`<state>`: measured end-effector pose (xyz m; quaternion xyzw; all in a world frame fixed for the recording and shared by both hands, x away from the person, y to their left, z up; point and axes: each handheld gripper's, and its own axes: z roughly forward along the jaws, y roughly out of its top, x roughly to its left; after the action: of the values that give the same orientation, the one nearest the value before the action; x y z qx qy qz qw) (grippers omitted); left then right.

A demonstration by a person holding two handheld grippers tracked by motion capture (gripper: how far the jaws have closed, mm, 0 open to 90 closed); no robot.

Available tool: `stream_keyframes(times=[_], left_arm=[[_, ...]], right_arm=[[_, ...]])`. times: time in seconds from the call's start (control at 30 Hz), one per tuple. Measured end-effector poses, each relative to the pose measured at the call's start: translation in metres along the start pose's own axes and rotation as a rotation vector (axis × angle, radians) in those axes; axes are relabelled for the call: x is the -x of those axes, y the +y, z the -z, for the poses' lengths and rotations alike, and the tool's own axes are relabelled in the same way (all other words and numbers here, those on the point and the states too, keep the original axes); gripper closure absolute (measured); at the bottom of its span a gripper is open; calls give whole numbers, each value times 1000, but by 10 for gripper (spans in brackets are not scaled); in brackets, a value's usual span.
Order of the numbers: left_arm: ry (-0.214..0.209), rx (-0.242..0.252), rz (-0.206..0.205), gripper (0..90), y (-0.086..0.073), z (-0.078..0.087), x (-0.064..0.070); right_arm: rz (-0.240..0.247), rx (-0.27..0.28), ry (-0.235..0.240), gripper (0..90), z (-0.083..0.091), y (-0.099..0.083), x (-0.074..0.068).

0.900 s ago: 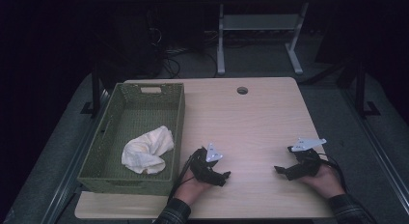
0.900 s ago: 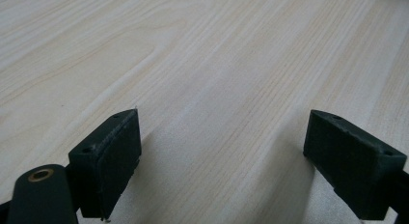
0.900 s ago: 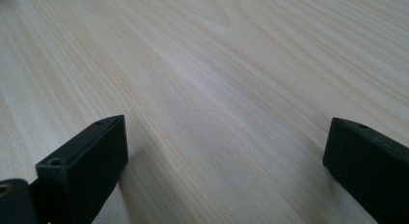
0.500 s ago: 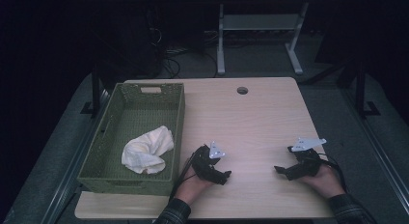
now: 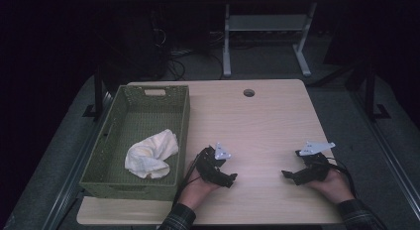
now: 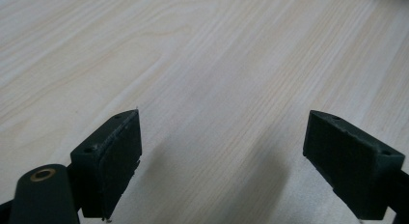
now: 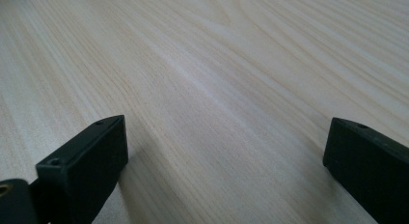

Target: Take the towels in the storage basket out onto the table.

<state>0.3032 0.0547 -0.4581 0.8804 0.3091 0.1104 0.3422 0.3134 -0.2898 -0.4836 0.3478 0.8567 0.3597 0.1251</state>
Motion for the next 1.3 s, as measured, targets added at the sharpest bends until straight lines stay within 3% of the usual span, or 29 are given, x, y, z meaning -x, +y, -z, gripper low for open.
stream_keyframes(times=[0.27,0.63,0.97,1.3], left_arm=[[12,-1,12,132,6,7,0],[29,33,15,133,20,25,-3],[-9,48,47,133,29,37,-6],[-43,37,30,132,41,44,-9]], right_arm=[[-4,1,2,14,0,0,0],[0,0,1,14,0,0,0],[-4,1,2,14,0,0,0],[0,0,1,14,0,0,0]])
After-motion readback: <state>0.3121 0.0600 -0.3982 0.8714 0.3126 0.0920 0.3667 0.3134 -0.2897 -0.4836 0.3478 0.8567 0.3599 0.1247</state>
